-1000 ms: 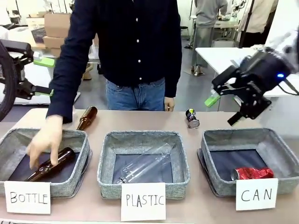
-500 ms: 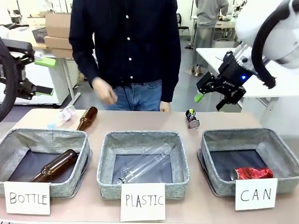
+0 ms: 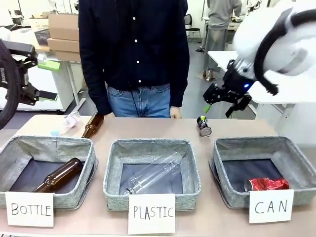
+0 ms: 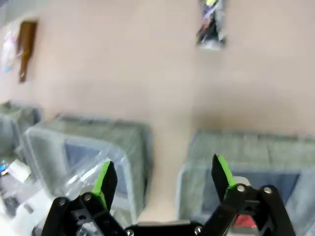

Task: Sort the can waste into the basket.
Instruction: Pick up the can waste from the table and place it in the right Fabric basket.

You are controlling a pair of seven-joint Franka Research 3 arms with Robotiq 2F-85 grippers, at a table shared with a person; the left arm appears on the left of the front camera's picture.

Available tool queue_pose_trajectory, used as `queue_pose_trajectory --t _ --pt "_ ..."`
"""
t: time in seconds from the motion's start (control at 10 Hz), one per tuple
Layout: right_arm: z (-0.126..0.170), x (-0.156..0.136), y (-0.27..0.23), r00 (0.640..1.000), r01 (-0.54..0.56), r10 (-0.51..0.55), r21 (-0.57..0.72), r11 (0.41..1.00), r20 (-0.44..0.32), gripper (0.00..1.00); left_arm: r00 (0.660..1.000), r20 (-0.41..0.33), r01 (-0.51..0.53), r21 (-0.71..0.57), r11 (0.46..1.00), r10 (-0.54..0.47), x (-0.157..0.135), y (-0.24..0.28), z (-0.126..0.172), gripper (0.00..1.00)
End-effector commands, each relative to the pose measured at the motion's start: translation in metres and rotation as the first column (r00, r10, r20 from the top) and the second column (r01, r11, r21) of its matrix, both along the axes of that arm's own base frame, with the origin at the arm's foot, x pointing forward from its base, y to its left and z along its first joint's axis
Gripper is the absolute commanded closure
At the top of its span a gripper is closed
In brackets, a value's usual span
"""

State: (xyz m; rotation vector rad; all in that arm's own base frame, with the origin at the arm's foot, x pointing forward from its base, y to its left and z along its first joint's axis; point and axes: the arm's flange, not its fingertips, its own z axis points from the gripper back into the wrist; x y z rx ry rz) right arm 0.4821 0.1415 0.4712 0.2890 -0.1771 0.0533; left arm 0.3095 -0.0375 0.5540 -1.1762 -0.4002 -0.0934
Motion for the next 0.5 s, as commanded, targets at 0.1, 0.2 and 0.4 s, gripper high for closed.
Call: queue_pose_trajectory --t 0.1,0.2,0.4 --pt "-0.039 0.07 0.026 0.999 0.008 0.001 -0.197 0.98 0.046 0.0 1.0 0.002 0.004 -0.017 1.0 -0.004 0.0 0.001 0.002 0.0" --pt "-0.055 0.087 0.029 0.997 0.0 0.016 -0.214 0.977 0.073 0.0 1.0 0.002 0.004 -0.017 1.0 -0.004 0.0 0.001 0.002 0.0" --pt "-0.093 0.114 0.028 0.996 0.016 0.006 -0.233 0.972 0.093 0.0 1.0 0.002 0.004 -0.017 1.0 -0.004 0.0 0.001 0.002 0.0"
